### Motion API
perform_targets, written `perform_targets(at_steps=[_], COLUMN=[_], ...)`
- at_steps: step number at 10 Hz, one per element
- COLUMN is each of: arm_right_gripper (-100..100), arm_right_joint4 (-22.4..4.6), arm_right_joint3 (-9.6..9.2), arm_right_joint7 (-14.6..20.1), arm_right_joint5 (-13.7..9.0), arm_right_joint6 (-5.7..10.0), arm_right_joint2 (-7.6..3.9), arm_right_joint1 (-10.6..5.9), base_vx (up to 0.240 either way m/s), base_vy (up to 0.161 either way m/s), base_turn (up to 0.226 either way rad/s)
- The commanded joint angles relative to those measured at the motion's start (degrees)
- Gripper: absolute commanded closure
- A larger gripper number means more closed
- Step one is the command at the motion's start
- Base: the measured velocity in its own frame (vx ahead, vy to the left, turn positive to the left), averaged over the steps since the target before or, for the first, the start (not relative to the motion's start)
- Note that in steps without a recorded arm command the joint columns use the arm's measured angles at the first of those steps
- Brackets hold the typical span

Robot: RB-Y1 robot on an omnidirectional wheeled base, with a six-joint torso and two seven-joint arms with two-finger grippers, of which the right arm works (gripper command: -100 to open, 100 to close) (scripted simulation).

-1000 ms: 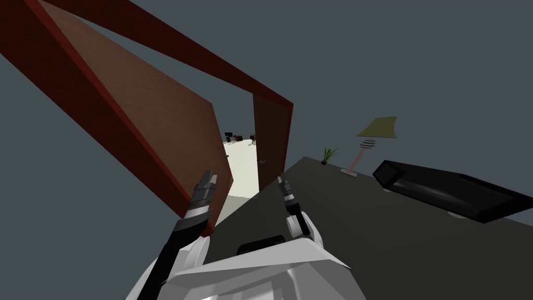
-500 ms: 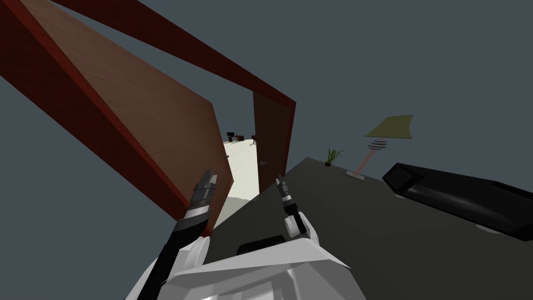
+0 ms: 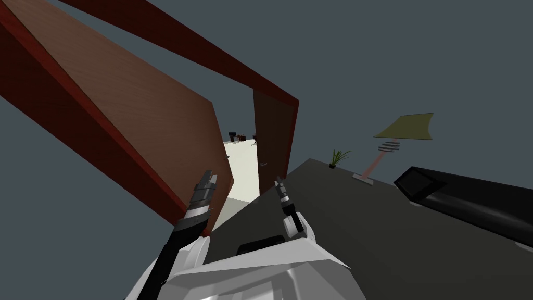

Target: Push the door open

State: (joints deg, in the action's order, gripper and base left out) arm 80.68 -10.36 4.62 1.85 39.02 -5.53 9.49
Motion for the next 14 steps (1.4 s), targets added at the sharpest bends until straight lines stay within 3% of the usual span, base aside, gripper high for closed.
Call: perform_targets(at_steps=[1, 14], arm_right_gripper=[-100, -100], arm_right_joint4=[-2.49, -20.43], arm_right_joint3=[-0.34, -2.73], arm_right_joint7=[-0.24, -1.50], arm_right_joint5=[-0.12, -1.24], arm_right_joint6=[0.36, 2.80], arm_right_joint2=[0.16, 1.35], arm_right_joint1=[-1.01, -8.49], base_vx=[0.092, 0.087], base_vy=[-0.056, -0.054], base_turn=[0.057, 0.054])
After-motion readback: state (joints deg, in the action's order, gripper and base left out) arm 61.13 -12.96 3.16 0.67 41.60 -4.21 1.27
